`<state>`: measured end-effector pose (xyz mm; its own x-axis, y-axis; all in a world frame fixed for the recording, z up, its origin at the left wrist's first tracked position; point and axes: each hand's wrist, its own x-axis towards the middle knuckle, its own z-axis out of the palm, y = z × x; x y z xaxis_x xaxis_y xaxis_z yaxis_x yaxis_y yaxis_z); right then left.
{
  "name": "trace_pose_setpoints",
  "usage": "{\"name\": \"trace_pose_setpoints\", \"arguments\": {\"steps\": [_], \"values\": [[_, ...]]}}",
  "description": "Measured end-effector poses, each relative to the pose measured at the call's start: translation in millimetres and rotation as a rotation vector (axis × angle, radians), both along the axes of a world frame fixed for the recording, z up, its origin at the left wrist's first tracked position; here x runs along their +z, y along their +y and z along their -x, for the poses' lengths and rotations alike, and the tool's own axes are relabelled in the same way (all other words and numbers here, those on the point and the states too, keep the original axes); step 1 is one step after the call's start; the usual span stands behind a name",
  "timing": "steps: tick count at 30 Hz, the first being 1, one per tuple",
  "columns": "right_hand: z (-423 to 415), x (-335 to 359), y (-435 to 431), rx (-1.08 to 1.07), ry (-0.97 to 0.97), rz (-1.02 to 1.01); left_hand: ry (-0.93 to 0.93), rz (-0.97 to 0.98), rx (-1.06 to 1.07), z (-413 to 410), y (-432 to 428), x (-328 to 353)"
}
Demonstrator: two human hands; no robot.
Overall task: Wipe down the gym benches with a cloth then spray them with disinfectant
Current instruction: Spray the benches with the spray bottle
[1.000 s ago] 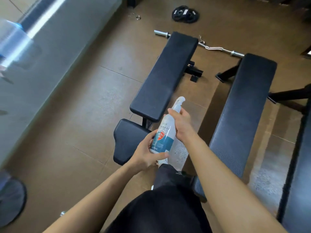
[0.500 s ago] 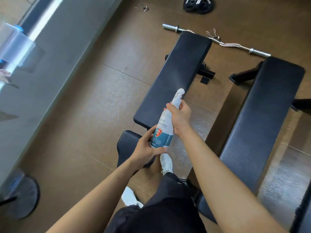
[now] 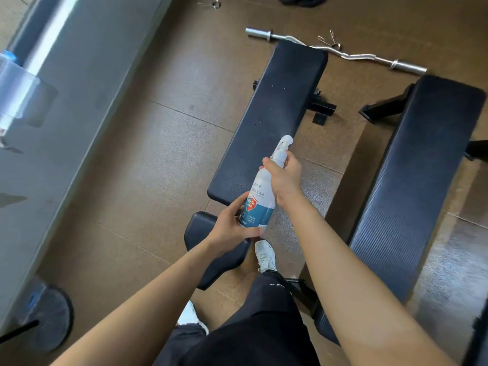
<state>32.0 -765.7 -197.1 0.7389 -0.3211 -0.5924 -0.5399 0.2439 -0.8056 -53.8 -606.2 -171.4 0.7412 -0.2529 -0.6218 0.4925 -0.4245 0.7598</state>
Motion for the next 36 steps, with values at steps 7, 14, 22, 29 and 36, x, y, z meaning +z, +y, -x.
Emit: {"name": "trace_pose_setpoints", "arguments": {"steps": [7,14,22,29,36], "values": [[-2,-7,17,0.034,0.061,-0.07,0.009,0.019,-0.063,-2,22,1],[17,-18,81,0.007,0.174,-0.119,0.021,-0.01,-0.077,18,83,-6],[43,-18,191,-0.082,0.209,-0.051,0.054,0.085,-0.133,32,206,-25],[82,-11,343,-0.272,0.289,0.065,0.104,0.27,-0.288,37,369,-33],[82,17,503,-0.304,0.349,0.172,0.165,0.339,-0.238,40,527,-25]]}}
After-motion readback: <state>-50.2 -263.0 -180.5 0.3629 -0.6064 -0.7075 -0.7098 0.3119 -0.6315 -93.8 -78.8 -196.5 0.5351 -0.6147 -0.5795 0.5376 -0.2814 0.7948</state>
